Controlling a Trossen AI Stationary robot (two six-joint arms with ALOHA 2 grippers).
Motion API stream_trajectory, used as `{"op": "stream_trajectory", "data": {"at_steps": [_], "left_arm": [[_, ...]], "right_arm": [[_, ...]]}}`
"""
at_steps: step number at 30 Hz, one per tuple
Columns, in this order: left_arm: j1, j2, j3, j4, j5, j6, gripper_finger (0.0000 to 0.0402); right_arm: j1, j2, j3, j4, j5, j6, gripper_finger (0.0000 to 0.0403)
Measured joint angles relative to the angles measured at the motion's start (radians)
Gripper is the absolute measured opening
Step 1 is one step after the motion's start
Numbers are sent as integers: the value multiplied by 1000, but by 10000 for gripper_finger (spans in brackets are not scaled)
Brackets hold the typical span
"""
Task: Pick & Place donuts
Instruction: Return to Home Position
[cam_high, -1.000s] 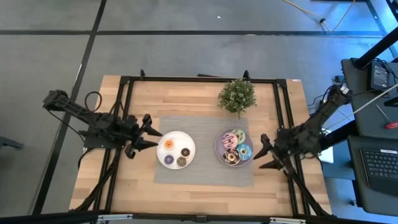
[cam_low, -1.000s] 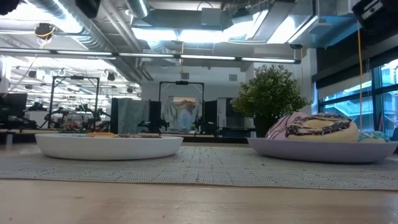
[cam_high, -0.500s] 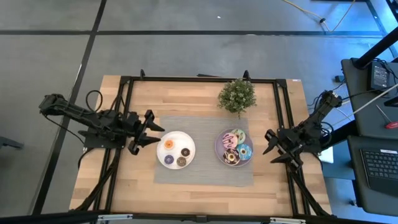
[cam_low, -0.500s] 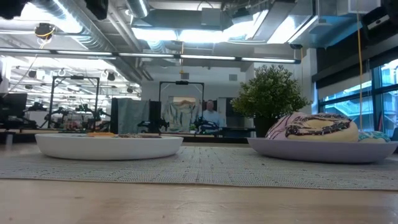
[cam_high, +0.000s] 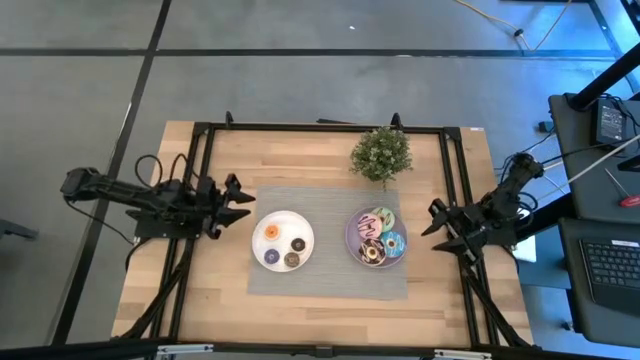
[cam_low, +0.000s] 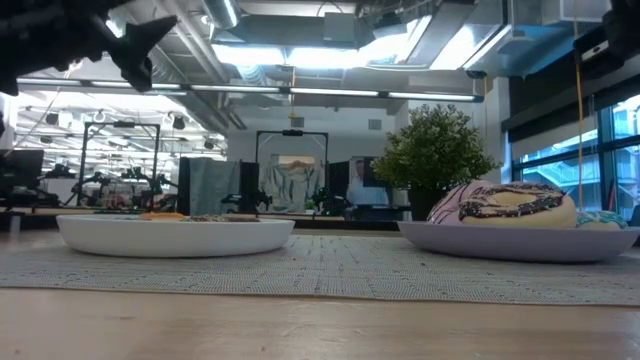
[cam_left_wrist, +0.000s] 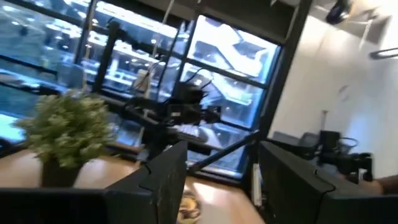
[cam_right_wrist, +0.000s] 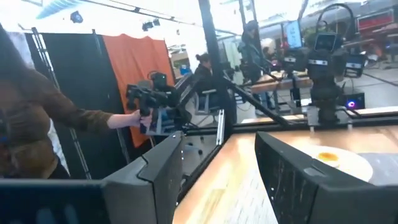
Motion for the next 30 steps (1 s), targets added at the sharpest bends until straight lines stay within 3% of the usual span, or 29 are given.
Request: {"op": "stream_trajectory", "data": {"at_steps": [4,11,15,19,30], "left_arm": [[66,-51,-2,-56,26,11,193],[197,-218,-2,-224,194,-39,195],[234,-327,-2,-341,197,-26,194],[242,-406,-2,-464,195,-32,196],[242,-407,19,-539,141,-28,195]], "right_arm": [[-36,0,-1,2,0,-11,199],[-91,0,53,-119,62,-28,199],[-98,0,155,-257,64,-31,199],[-98,0,185,-270,56,-73,199],[-98,0,169,-257,23,-63,199]]}}
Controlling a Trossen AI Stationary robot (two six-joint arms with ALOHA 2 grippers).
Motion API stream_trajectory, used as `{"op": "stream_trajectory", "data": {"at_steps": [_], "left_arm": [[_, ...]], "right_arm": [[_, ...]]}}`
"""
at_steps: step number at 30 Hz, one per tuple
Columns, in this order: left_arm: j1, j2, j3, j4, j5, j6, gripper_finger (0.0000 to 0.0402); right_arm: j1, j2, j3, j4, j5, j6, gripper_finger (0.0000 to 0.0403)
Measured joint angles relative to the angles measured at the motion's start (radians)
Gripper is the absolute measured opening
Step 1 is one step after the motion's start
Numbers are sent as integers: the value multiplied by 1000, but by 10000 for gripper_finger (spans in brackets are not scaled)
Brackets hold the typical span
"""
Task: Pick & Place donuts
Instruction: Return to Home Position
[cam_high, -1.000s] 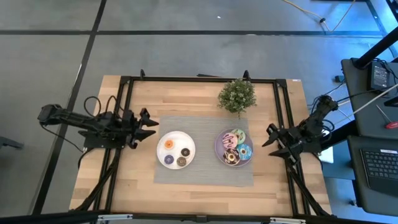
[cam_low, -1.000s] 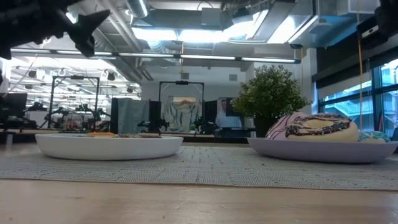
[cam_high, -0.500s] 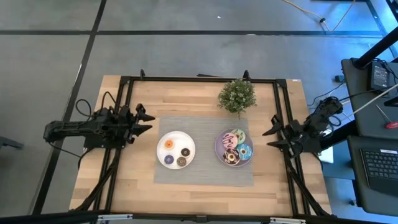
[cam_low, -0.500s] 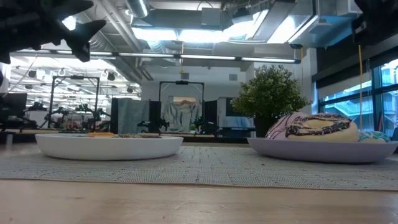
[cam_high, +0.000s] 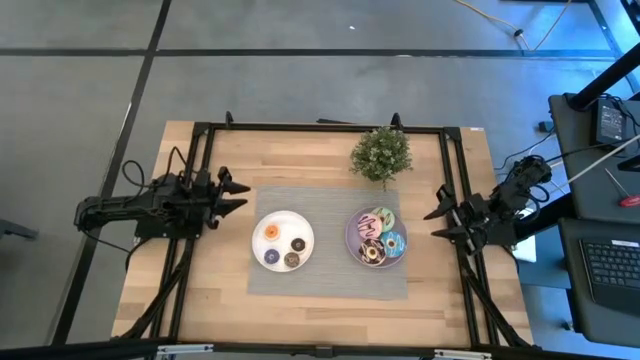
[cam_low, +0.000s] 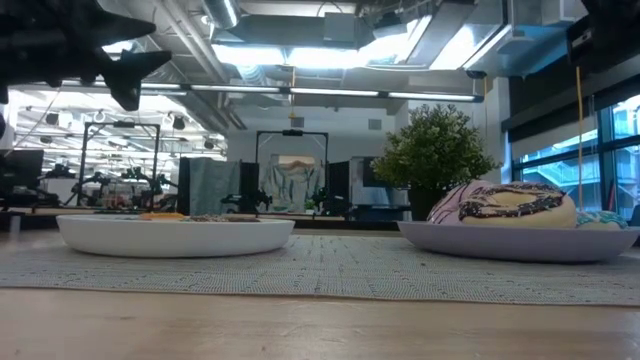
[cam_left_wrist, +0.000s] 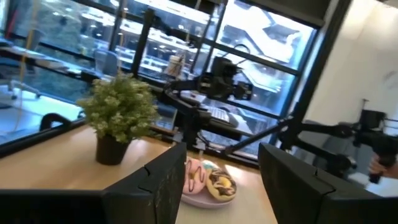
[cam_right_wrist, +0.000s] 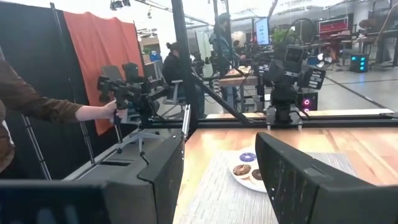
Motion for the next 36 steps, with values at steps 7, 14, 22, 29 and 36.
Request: {"op": "stream_trajectory", "data": {"at_steps": [7,14,22,29,36], "left_arm": [[0,0,-3,0,-32,-16,194],[0,0,-3,0,-52,10,194],[0,0,-3,0,-55,125,195],[0,0,-3,1,-55,110,194],[0,0,-3,1,-55,109,195]], "right_arm": [[0,0,-90,132,-25,-2,199],[0,0,-166,289,-73,-41,199],[0,0,-248,398,-79,-45,199],[0,0,-248,362,-70,-118,199],[0,5,-248,202,1,-66,199]]}}
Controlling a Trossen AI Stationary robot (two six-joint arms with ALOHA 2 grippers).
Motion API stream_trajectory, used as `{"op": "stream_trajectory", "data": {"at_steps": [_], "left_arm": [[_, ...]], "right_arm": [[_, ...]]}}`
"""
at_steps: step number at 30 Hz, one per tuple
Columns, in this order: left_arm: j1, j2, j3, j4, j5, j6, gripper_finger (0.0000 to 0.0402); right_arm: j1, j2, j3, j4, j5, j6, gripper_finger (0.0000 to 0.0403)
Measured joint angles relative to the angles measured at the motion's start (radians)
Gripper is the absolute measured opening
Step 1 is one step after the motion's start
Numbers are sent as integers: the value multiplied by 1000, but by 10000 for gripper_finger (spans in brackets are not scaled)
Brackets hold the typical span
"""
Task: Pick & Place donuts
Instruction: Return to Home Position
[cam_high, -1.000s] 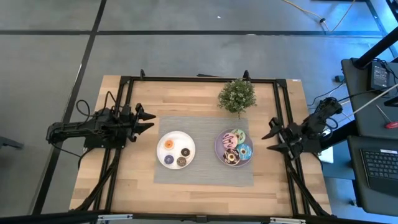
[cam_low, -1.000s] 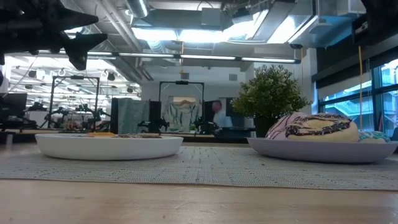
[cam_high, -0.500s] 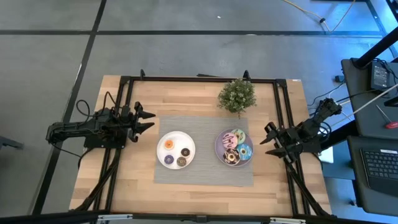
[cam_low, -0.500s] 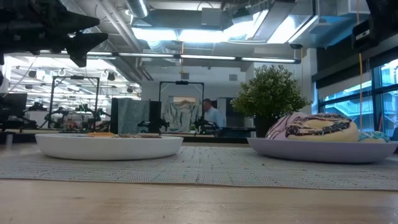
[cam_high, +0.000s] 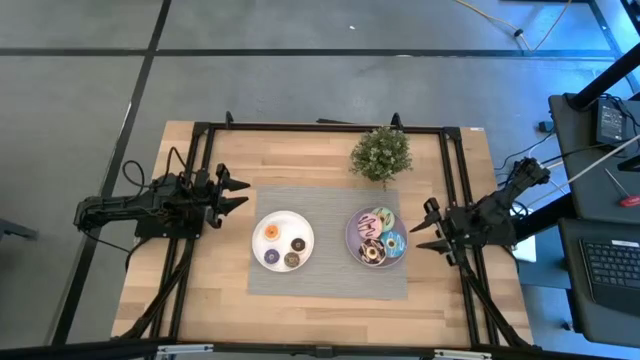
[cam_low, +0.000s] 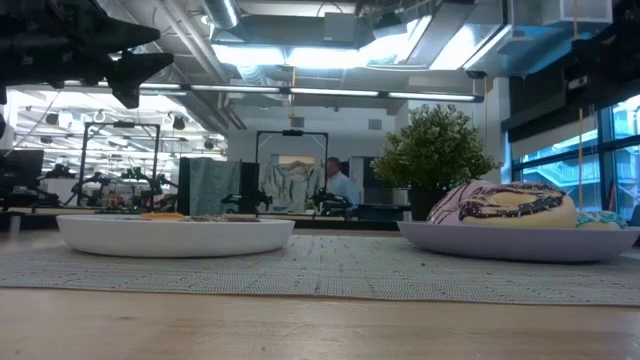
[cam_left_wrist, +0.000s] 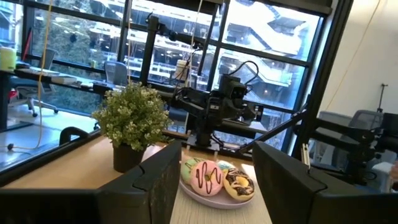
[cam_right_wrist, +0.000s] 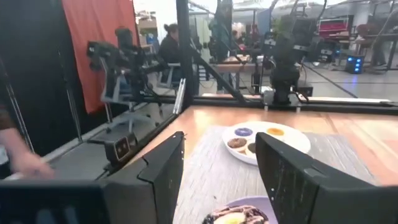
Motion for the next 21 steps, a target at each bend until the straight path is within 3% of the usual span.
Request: {"op": "stream_trajectory", "data": {"at_steps": [21], "left_arm": [[0,0,0,0,0,0,194]], "right_arm": [[0,14,0,-1,-26,-59,199]]}}
